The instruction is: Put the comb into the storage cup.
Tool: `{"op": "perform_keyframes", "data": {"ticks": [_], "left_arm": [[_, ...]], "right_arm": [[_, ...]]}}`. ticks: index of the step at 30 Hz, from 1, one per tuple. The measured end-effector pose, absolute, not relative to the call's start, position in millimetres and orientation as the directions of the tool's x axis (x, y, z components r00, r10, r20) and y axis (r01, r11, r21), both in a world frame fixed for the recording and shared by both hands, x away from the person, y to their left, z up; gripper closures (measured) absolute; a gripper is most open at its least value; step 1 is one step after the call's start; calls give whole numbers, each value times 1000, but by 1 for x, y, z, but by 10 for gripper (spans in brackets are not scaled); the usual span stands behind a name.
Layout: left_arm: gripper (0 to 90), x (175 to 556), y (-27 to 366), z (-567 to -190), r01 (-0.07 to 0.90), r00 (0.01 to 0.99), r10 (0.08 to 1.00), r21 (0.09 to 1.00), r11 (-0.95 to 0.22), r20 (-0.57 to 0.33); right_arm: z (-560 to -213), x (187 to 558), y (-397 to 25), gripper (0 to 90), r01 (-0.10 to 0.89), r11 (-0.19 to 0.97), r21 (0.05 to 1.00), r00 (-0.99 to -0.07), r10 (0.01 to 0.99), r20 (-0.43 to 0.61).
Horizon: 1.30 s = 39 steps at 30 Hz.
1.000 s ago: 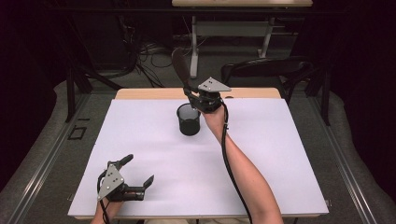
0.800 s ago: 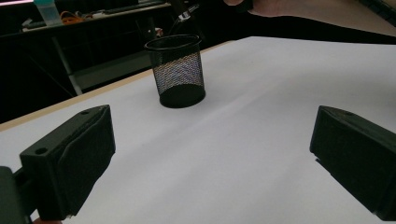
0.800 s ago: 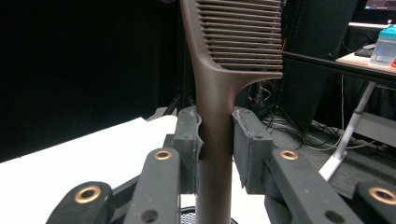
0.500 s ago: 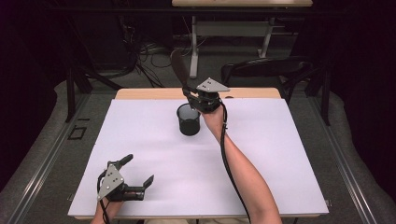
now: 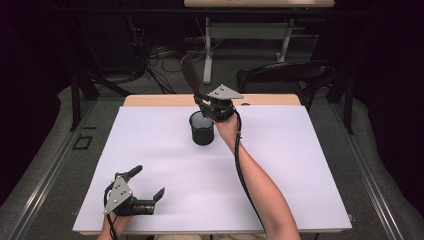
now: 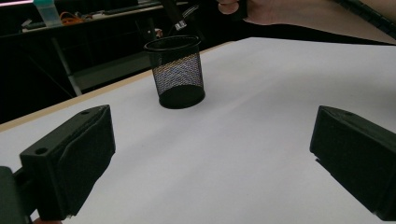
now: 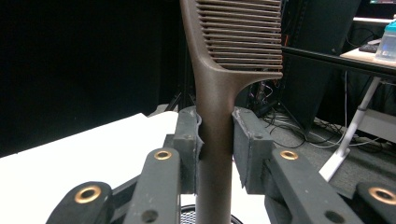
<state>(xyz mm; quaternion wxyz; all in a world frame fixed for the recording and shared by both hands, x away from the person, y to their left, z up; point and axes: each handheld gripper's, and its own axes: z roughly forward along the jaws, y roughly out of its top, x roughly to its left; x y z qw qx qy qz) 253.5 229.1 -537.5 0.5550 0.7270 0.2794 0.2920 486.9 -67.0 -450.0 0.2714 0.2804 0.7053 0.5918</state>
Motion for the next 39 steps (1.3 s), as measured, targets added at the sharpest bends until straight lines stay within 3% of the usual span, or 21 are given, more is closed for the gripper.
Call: {"op": "perform_keyframes", "data": {"ticks": [39], "left_arm": [[0,252,230,-537,78,672,732,971,-225,116]], "right_arm": [[-468,491,-57,727,111,170,979,-710,703,-41]]}}
